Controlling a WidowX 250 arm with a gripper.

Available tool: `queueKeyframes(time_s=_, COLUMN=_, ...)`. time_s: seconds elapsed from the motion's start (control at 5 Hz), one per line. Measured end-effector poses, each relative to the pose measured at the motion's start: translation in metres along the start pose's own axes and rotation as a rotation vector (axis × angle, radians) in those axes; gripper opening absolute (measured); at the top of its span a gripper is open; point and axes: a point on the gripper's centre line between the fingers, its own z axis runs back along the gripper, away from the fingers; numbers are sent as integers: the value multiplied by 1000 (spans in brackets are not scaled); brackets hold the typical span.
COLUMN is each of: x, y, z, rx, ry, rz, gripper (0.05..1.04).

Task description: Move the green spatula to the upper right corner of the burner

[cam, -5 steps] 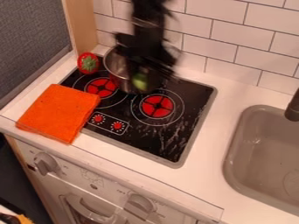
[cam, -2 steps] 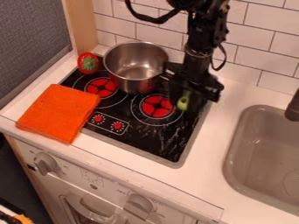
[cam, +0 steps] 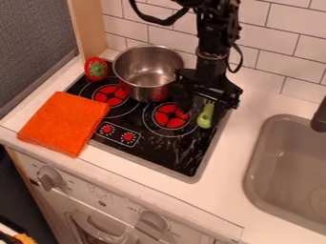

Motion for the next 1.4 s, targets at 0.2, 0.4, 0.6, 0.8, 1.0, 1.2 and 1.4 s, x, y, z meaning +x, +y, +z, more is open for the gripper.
queueKeyframes(time_s=0.2, x=0, y=2, z=-5, rx=18, ry=-23, rz=10, gripper=1008)
queueKeyframes(time_s=0.4, x=-1, y=3, z=-12, rx=21, ry=-51, rz=22, gripper=1001)
queueKeyframes(time_s=0.6, x=1, y=0, z=-12, rx=1, ry=-77, rz=19, gripper=1001)
queueKeyframes(time_s=0.8, x=2, y=-4, z=-11, rx=-47, ry=-112, rz=12, gripper=1001)
queueKeyframes(time_s=1.0, x=3, y=-3, z=-11, rx=-61, ry=-123, rz=-3, gripper=1001)
queueKeyframes(time_s=1.2, x=3, y=2, z=-12, rx=-21, ry=-134, rz=-1, gripper=1001)
queueKeyframes(time_s=1.4, x=4, y=2, z=-12, rx=34, ry=-174, rz=5, gripper=1001)
